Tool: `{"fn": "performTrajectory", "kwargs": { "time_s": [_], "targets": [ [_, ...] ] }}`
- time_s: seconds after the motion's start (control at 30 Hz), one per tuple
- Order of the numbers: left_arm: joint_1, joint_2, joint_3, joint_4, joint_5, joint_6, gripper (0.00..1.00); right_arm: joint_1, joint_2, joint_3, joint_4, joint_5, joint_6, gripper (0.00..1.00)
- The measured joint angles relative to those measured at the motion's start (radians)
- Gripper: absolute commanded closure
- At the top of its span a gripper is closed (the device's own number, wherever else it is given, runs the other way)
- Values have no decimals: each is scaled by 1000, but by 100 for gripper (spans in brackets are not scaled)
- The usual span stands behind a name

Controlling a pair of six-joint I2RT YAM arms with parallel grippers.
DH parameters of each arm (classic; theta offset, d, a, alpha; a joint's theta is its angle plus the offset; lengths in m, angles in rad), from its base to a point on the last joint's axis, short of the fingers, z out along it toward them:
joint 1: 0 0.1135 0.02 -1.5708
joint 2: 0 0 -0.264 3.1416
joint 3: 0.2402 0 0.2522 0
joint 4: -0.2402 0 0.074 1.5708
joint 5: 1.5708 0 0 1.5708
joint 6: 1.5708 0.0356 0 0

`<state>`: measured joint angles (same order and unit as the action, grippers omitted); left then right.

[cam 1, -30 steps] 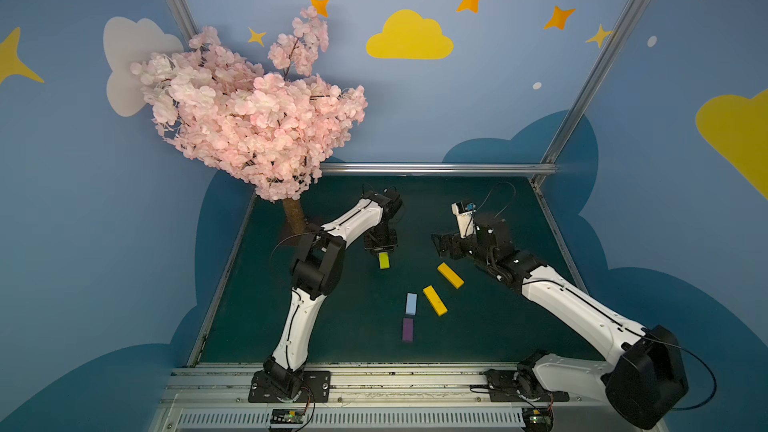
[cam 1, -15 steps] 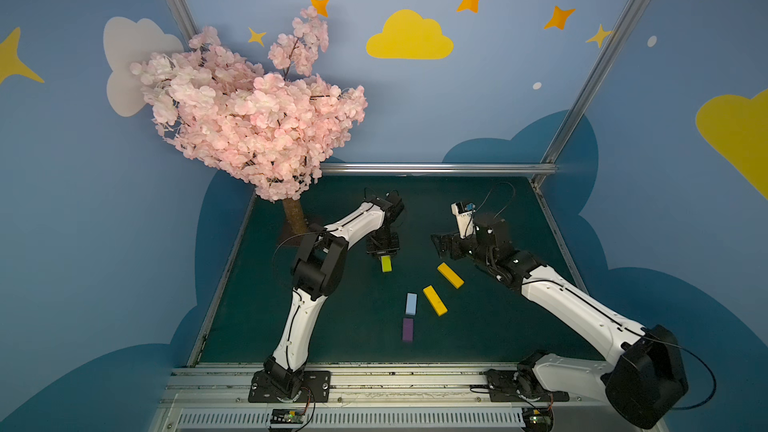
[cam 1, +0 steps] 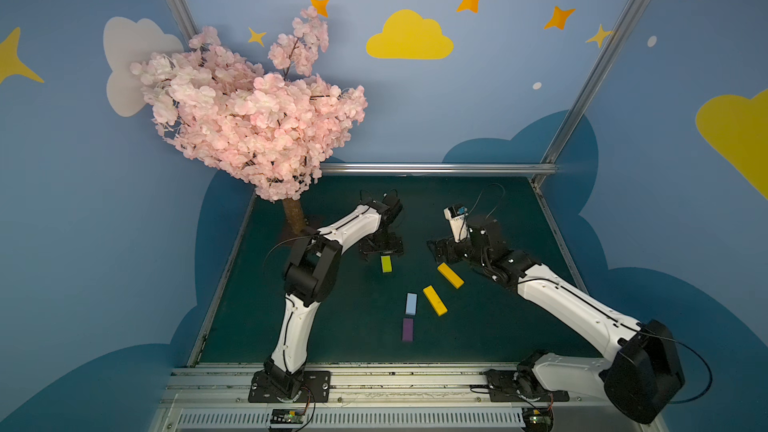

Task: Assemble the letter k with building blocks
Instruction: Place the building block at the center of the board, then pick up the building block from the center of the board.

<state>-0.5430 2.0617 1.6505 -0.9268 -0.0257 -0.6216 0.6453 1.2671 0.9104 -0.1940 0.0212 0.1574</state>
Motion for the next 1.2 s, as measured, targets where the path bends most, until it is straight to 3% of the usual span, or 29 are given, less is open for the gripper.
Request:
{"fn": "performTrajectory", "kwargs": {
  "time_s": [0.13, 0.27, 0.43, 0.7, 0.97, 1.2],
  "targets": [
    [-6, -287, -160, 121, -31, -5, 0, 80, 24, 2, -60, 7, 6, 10],
    [18, -542, -301, 273, -69, -16, 0, 160, 58, 3, -114, 26, 35, 27],
    [89, -722, -462, 359, -104, -26, 0, 224, 137, 52, -229, 31, 131, 39],
    [104, -777, -517, 376, -137, -35, 0, 301, 302, 153, -370, -20, 264, 49],
    [105, -774, -528, 379, -142, -41, 0, 363, 380, 155, -417, -34, 369, 46],
    [105, -790, -534, 383, -144, -40, 0, 356, 461, 164, -421, -33, 415, 45]
  ]
}}
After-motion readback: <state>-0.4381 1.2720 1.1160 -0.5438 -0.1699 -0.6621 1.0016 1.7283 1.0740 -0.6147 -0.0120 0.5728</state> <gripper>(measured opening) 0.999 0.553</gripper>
